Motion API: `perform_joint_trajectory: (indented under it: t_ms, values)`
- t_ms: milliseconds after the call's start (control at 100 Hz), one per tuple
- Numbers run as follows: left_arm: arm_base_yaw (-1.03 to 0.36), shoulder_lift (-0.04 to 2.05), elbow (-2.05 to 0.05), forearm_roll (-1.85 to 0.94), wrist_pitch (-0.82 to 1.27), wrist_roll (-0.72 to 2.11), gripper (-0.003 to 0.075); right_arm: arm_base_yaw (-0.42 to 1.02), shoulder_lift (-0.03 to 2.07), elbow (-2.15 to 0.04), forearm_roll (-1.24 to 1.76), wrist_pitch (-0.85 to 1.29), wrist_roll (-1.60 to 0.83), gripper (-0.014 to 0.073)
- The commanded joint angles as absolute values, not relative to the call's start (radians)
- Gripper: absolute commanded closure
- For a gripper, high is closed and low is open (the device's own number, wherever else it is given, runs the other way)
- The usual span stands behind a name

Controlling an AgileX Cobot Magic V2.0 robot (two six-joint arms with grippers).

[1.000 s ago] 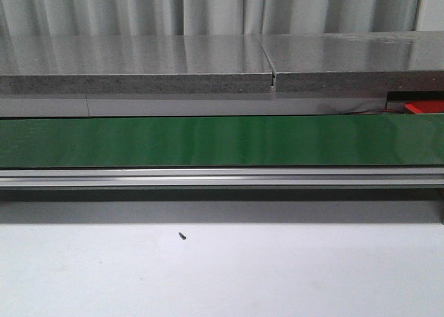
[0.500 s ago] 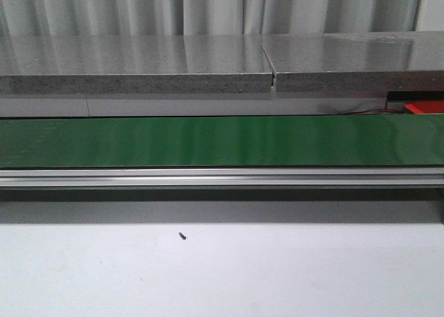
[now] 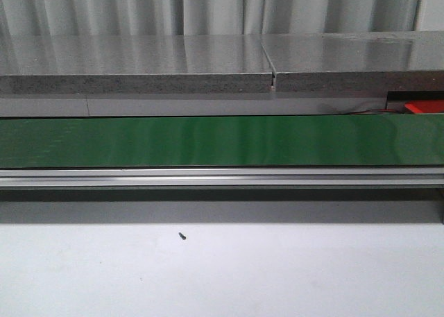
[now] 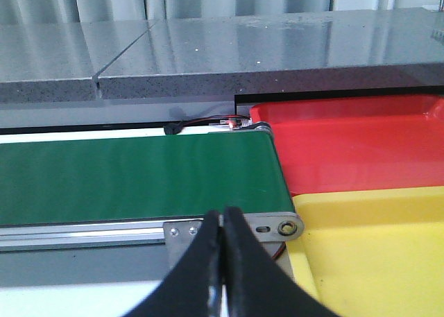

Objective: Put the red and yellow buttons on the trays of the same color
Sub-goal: 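Lower the left gripper over a yellow button in the cluster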

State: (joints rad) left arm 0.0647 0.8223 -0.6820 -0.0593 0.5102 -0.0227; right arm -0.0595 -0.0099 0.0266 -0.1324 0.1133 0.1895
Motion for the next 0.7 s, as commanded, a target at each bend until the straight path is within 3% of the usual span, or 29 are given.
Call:
perform_joint_trajectory:
  t_ms: [0, 230, 690]
  values:
    - [0.111, 0.839, -0.731, -0.058, 0.464, -0.048, 0.0216, -0.057, -0.030, 0.013, -0.147, 0.036, 0.189, 0.0660]
    - [0.270, 0.923, -0.759, -0.118, 0.536, -0.048, 0.0217, -0.057, -0.030, 0.013, -0.147, 0.036, 0.189, 0.0660]
    - [0.549, 1.285, -0.972, -0.149, 0.891, -0.062, 0.0222, -0.057, -0.030, 0.013, -0.147, 0.036, 0.189, 0.0660]
